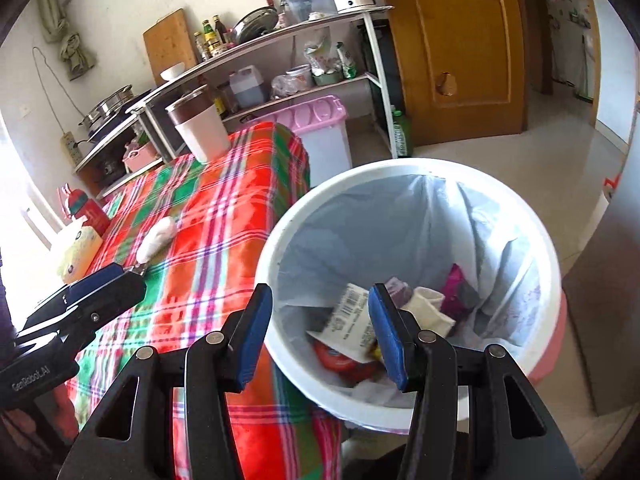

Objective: Collect trash
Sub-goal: 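Move both open grippers back over the table toward the remaining trash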

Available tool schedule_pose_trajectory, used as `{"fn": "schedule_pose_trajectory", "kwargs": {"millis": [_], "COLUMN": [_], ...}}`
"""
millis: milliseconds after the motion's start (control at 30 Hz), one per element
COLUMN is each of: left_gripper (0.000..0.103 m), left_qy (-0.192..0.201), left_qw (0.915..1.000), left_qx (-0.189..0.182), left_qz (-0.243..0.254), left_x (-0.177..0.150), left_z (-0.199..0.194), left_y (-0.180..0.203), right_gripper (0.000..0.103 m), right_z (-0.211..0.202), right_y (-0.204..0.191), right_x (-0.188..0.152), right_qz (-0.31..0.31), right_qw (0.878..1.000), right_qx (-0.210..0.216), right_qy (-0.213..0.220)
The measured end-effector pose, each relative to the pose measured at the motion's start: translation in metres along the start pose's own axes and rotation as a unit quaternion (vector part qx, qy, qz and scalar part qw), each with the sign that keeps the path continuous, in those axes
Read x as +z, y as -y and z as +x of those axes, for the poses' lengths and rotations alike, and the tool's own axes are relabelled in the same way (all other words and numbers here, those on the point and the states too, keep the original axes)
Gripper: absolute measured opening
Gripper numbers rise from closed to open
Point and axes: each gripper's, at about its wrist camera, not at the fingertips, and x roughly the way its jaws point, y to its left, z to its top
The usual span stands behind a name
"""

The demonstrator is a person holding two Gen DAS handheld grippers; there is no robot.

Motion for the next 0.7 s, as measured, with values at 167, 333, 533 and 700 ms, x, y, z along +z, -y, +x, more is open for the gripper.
{"fn": "schedule_pose_trajectory", "kwargs": {"millis": [167,333,533,700], "left_gripper": [0.069,0.069,0.069,0.069], "left_qy": [0.011,0.014,0.017,0.015], "left_qw": [0.9991,0.9968,0.9938,0.9901], "left_qx": [0.026,0.052,0.079,0.104], "left_qz": [-0.032,-0.059,-0.076,-0.093], "left_x": [-0.004,-0.008,-0.013,-0.020], "left_z": [-0.011,-0.018,-0.026,-0.032], "left_y": [-0.035,-0.068,-0.099,-0.127], "right_gripper": [0.051,0.051,0.051,0.051], "right_z": [0.009,0.021,0.038,0.051], "right_y": [-0.019,-0.036,-0.058,-0.081], "right_x": [0.002,0.003,0.007,0.011], "right_qz": [-0.011,-0.022,-0.031,-0.051], "right_qw": [1.000,0.999,0.998,0.997], "right_qx": [0.014,0.021,0.038,0.049], "right_qy": [-0.004,-0.012,-0.026,-0.033]}}
